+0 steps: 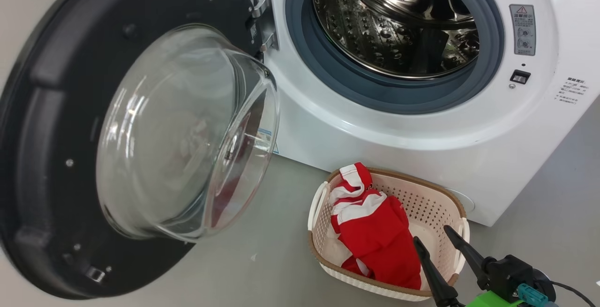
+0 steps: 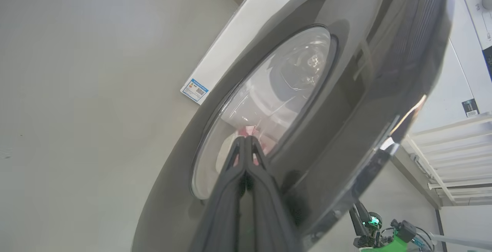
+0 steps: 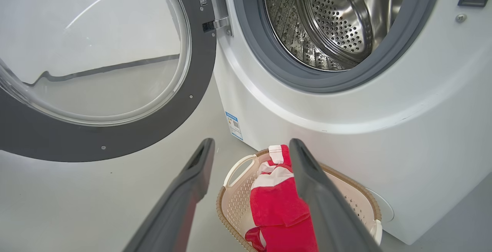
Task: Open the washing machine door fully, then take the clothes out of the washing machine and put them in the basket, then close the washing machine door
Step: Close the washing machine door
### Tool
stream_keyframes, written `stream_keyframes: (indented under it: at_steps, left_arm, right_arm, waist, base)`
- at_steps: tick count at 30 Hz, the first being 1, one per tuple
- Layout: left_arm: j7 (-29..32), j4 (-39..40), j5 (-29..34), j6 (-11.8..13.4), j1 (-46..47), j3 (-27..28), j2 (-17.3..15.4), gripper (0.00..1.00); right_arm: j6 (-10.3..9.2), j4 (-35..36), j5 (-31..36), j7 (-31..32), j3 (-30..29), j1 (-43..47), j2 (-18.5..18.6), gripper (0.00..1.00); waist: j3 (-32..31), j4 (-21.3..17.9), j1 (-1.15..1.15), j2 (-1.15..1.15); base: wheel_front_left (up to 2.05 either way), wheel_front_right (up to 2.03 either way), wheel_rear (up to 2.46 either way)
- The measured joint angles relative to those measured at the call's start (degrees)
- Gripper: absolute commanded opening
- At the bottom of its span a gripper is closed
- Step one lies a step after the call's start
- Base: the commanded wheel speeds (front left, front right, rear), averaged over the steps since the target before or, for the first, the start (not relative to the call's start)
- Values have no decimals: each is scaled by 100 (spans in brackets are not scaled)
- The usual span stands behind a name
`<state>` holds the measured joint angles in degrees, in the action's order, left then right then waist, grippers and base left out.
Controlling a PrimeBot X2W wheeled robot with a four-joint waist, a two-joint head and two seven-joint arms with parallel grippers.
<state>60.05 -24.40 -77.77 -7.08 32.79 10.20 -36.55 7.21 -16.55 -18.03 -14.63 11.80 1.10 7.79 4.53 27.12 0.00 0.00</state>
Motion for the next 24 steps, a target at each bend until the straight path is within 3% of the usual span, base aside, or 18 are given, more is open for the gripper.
stream_keyframes:
  at_steps: [12, 24]
  left_arm:
    - [298, 1359, -623, 0, -539, -109, 216, 0]
    - [237, 2299, -912, 1, -604, -407, 693, 0]
  right_arm:
    - [0, 14, 0, 0, -37, 115, -10, 100]
    - [0, 35, 8, 0, -67, 114, -37, 100]
  waist:
    - [-13, -133, 0, 0]
    - [17, -324, 0, 0]
  base:
    - [0, 0, 0]
    - [0, 0, 0]
